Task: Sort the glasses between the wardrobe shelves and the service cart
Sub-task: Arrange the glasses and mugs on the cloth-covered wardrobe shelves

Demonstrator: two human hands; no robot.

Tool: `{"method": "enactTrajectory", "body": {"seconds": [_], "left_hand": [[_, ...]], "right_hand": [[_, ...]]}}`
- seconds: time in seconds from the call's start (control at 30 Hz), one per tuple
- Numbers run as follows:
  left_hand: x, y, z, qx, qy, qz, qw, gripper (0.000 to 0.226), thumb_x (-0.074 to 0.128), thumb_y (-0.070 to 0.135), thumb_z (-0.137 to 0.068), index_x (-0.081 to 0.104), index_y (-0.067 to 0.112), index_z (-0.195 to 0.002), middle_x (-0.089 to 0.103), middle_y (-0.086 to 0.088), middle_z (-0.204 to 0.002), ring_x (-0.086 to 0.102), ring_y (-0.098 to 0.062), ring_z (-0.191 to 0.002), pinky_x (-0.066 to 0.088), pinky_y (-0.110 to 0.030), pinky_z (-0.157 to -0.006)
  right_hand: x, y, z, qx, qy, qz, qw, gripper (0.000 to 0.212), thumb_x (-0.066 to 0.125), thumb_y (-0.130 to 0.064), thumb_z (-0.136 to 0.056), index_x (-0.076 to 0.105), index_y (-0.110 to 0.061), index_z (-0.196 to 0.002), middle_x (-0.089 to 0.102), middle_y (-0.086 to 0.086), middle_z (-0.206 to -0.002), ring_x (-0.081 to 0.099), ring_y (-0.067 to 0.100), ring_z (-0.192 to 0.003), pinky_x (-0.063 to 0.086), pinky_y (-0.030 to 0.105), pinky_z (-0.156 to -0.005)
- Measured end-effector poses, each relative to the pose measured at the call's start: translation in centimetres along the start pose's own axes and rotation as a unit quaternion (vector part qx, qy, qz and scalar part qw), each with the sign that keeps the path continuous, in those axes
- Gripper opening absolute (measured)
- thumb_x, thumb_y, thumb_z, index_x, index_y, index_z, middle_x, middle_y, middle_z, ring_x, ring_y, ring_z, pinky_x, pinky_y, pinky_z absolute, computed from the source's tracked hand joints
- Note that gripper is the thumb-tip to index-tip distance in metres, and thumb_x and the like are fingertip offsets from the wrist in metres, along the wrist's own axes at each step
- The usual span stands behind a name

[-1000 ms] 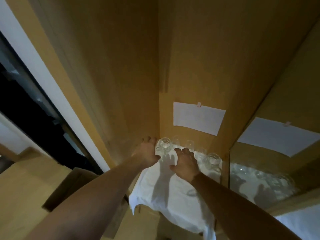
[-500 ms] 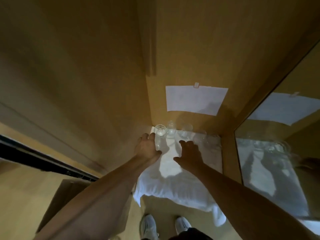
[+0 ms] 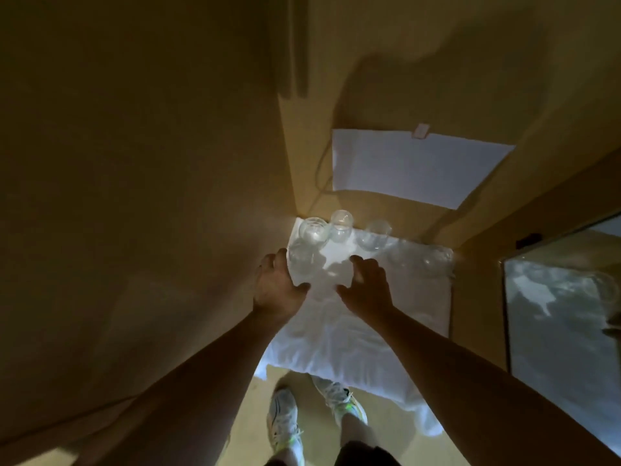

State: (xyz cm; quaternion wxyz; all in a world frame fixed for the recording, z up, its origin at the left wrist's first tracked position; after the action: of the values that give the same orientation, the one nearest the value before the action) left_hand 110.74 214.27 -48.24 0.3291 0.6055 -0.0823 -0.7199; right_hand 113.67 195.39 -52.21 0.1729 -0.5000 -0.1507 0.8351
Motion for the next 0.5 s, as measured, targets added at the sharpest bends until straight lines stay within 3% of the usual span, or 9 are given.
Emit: {"method": "enactTrajectory", "body": {"seconds": [0.2,0.4,0.5], "left_hand": [[5.4,-2.8,-4.3,-0.047,0.014,0.040,0.998,0.087,0.089,0.028,-0.070,0.045,0.008,-0.143,0.053,-0.013,-0.137,0.055,-0.033,-0.121,0.044,-0.035,-0.096],[10.5,-5.7,-8.0,-0.087,0.039,0.056,0.994,0.103,0.096,0.028,-0.062,0.041,0.006,-0.146,0.053,-0.011,-0.139,0.048,-0.029,-0.129,0.030,-0.024,-0.096],[12.0,-7.2,-9.7,-0.076,0.039,0.049,0.995,0.110,0.097,0.030,-0.058,0.038,0.011,-0.149,0.051,-0.007,-0.142,0.045,-0.023,-0.131,0.028,-0.020,-0.096]], "right_hand": [[4.0,0.5,-7.9,-0.019,-0.017,0.003,1.000,0.074,0.071,-0.040,-0.088,0.036,-0.016,-0.149,0.043,0.013,-0.142,0.044,0.032,-0.130,0.041,0.039,-0.105],[8.5,1.1,-14.9,-0.031,-0.016,-0.041,0.999,0.076,0.077,-0.031,-0.086,0.038,-0.015,-0.149,0.049,0.016,-0.139,0.050,0.035,-0.127,0.042,0.039,-0.104],[10.4,0.7,-17.2,-0.068,-0.023,-0.019,0.997,0.075,0.073,-0.030,-0.089,0.033,-0.024,-0.152,0.050,0.012,-0.136,0.052,0.030,-0.125,0.044,0.036,-0.101]]}}
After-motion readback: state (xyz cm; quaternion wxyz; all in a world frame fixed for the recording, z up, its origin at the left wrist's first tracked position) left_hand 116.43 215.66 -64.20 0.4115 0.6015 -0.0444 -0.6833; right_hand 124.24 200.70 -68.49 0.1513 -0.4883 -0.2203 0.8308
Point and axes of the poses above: each hand's wrist, its own z-axis away from the middle knuckle, its own x-axis out of the palm, y = z × x, the point moved 6 cm from there along -z, towards the middle knuckle
